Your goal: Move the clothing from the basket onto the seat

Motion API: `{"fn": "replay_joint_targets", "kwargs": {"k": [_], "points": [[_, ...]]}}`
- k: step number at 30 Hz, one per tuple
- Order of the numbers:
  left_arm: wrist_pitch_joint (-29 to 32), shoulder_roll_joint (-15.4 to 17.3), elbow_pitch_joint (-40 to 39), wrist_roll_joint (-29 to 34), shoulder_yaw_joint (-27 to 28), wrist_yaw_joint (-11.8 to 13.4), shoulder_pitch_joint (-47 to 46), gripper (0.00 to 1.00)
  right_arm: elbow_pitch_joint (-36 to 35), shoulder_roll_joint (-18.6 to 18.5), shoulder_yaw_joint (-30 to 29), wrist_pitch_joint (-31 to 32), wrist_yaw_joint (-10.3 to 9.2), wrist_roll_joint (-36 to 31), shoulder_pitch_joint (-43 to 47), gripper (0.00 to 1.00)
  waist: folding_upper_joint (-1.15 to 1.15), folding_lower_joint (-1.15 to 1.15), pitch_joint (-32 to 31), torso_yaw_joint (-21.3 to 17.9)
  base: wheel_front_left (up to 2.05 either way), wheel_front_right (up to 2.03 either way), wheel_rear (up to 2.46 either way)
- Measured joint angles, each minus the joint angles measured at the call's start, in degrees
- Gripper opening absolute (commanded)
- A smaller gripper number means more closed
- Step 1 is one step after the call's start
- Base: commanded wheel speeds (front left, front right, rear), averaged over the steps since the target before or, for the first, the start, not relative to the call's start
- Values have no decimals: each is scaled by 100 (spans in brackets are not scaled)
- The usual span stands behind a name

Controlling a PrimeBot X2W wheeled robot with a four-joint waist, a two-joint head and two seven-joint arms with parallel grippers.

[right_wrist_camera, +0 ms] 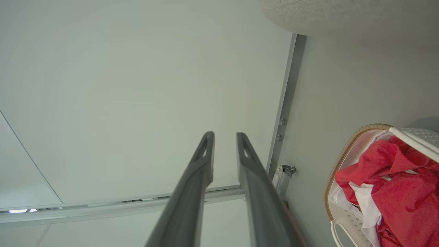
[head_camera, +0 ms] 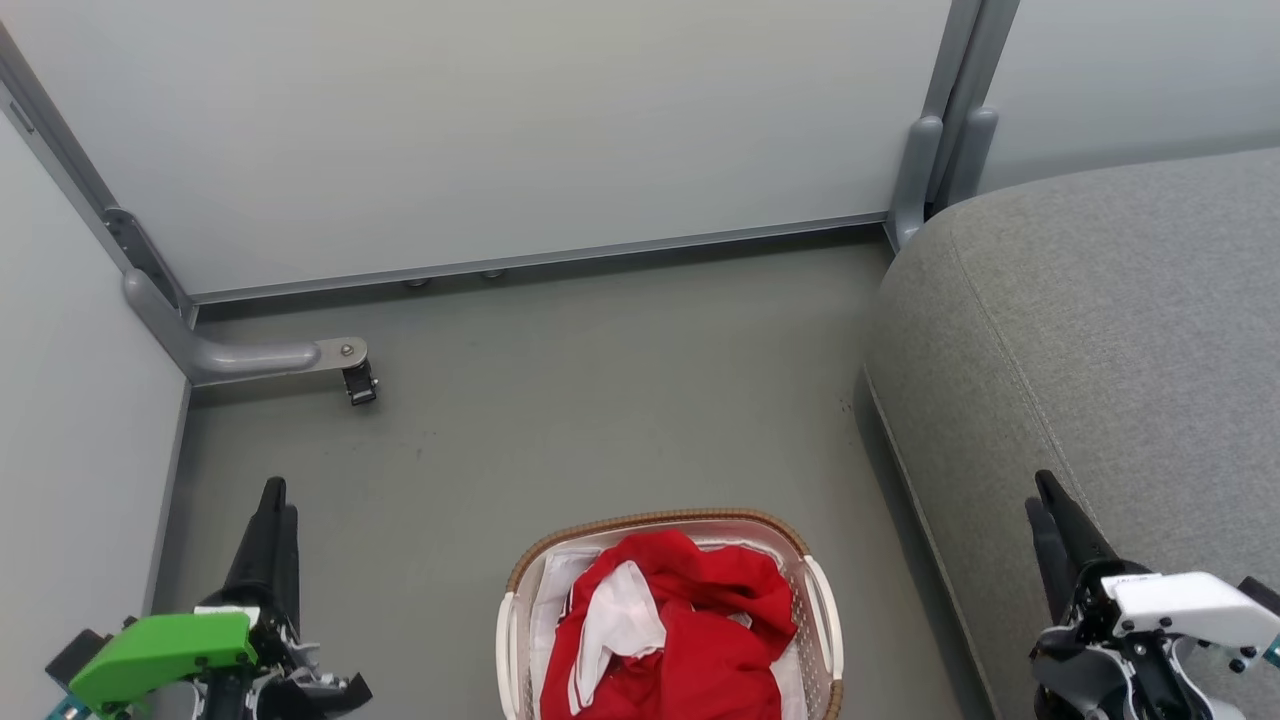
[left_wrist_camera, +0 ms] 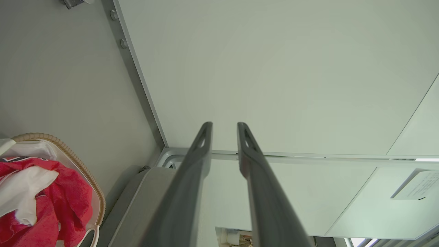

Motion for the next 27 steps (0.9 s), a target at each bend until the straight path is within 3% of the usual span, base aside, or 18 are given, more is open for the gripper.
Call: {"fn": "replay_joint_targets", "kwargs": {"k": [13,27], "points": [[-304,-31,46,127,-349,23,199,100,130,68,105,-297,-1,-114,219,100,0,0,10,-1,0,0,0],[-650,-29,-227,1236,-493,23,226,100,52,53,-180,-645,-1,-1149,225,100,0,0,12,1,0,0,0]]}}
